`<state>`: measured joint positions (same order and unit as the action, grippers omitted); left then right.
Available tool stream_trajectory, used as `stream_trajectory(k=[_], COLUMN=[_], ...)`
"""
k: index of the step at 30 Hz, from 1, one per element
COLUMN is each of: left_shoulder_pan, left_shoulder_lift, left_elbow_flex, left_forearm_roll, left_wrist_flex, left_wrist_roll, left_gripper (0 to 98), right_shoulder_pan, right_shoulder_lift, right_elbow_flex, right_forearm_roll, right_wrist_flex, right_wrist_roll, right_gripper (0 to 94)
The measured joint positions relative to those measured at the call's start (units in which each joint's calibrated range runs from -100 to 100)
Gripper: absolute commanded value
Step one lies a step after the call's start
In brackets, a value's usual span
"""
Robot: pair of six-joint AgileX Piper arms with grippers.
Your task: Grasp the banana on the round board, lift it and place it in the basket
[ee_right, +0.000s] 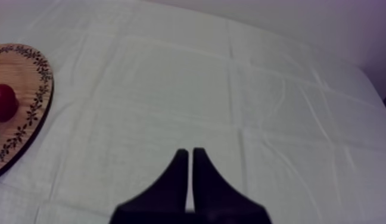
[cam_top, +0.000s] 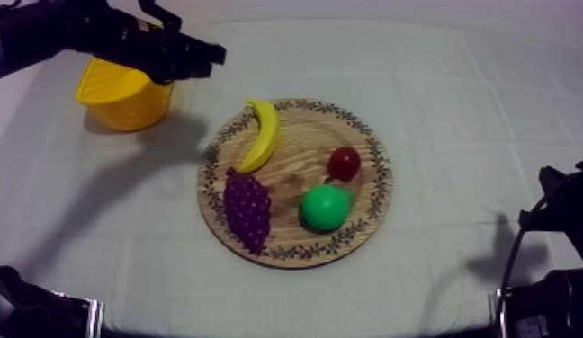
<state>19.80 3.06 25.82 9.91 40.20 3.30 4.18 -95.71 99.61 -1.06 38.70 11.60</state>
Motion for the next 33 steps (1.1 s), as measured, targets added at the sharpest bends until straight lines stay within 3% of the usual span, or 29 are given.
stream_trajectory(k=[7, 16, 18, 21, 24, 33], left_shoulder_pan=[0.41, 3.5, 3.88, 4.13, 4.69, 5.62], left_shoulder_lift=[1.01, 0.87, 1.0, 1.22, 1.34, 1.37], left_elbow_flex=[5.57, 7.56, 7.56, 7.43, 7.43, 8.05], left_forearm_roll=[5.67, 6.9, 7.03, 7.31, 7.43, 7.58], left_wrist_flex=[-2.21, -2.15, -1.76, -1.12, -0.97, -1.77], left_wrist_roll=[-4.71, -6.54, -6.1, -5.64, -5.83, -6.8], left_gripper=[5.8, 13.0, 27.4, 59.3, 75.9, 80.1], right_shoulder_pan=[0.0, 0.0, 0.0, 0.0, 0.0, 0.0], right_shoulder_lift=[0.0, 0.0, 0.0, 0.0, 0.0, 0.0], right_elbow_flex=[0.0, 0.0, 0.0, 0.0, 0.0, 0.0], right_forearm_roll=[0.0, 0.0, 0.0, 0.0, 0.0, 0.0], right_wrist_flex=[0.0, 0.0, 0.0, 0.0, 0.0, 0.0], right_wrist_roll=[0.0, 0.0, 0.0, 0.0, 0.0, 0.0], right_gripper=[0.4, 0.4, 0.4, 0.4, 0.4, 0.4])
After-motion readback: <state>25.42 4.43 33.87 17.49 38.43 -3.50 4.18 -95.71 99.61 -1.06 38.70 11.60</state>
